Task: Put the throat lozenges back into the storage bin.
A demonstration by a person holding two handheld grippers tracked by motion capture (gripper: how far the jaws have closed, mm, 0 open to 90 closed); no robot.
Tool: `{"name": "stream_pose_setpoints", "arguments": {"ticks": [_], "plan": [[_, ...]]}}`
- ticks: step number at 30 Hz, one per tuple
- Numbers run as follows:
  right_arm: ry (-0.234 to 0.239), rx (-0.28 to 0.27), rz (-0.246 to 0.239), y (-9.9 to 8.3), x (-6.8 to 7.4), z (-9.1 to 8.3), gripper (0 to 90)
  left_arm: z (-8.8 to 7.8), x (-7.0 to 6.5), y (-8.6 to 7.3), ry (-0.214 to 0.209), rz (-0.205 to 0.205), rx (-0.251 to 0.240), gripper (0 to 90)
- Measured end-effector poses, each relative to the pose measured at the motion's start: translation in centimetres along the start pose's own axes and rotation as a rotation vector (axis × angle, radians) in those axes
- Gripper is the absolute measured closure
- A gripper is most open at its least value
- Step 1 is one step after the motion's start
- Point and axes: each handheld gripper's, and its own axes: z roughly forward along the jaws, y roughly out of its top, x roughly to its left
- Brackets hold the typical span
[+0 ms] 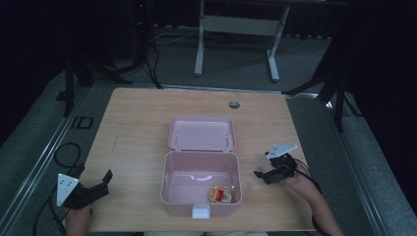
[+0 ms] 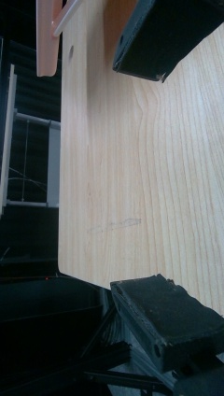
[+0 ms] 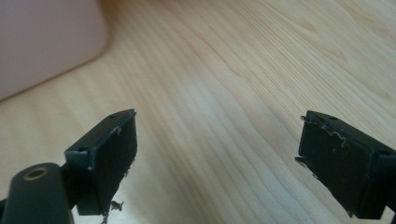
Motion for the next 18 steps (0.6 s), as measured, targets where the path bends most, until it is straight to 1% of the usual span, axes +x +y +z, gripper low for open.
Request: {"name": "stream_pose_setpoints", "arguments": {"ticks": [1,3,4,5,6,9,10,11,12,13,15,16,17,18], "plan": [[-0.069,-0.045,0.052,-1.1,-0.4,0.6,11.4,0.0,0.0,0.0,0.000,0.000,0.000,0.3],[-0.124,-0.067,0.079,-1.7,-0.6,0.9,11.4,0.0,0.0,0.0,-0.001,0.002,0.000,0.4],[-0.124,-0.067,0.079,-1.7,-0.6,0.9,11.4,0.0,0.0,0.0,-0.001,0.002,0.000,0.4],[-0.148,-0.071,0.101,-2.0,-0.7,1.1,11.4,0.0,0.0,0.0,0.000,0.003,-0.001,0.4],[-0.204,-0.082,0.131,-2.5,-0.8,1.2,11.3,0.0,0.0,0.0,-0.001,0.002,-0.002,0.4],[-0.242,-0.091,0.181,-3.2,-1.0,1.4,11.4,0.0,0.0,0.0,-0.001,0.002,0.000,0.3],[-0.242,-0.091,0.181,-3.2,-1.0,1.4,11.4,0.0,0.0,0.0,-0.001,0.002,0.000,0.4],[-0.258,-0.102,0.192,-3.4,-1.1,1.5,11.4,0.0,0.0,0.0,-0.001,0.002,0.000,0.4],[-0.279,-0.108,0.227,-3.9,-1.2,1.6,11.4,0.0,0.0,0.0,0.000,0.002,0.000,0.4],[-0.299,-0.120,0.246,-4.1,-1.2,1.6,11.4,0.0,0.0,0.0,0.000,0.002,0.000,0.3],[-0.365,-0.128,0.277,-4.1,-1.2,1.5,11.4,0.0,0.0,0.0,0.001,0.003,0.000,0.3],[-0.365,-0.128,0.277,-4.1,-1.2,1.5,11.4,0.0,0.0,0.0,0.001,0.003,0.000,0.3],[-0.395,-0.144,0.302,-4.2,-1.2,1.4,11.4,0.0,0.0,0.0,0.001,0.003,0.000,0.3],[-0.395,-0.144,0.302,-4.2,-1.2,1.4,11.4,0.0,-0.1,0.0,0.001,0.004,0.000,0.3]]}}
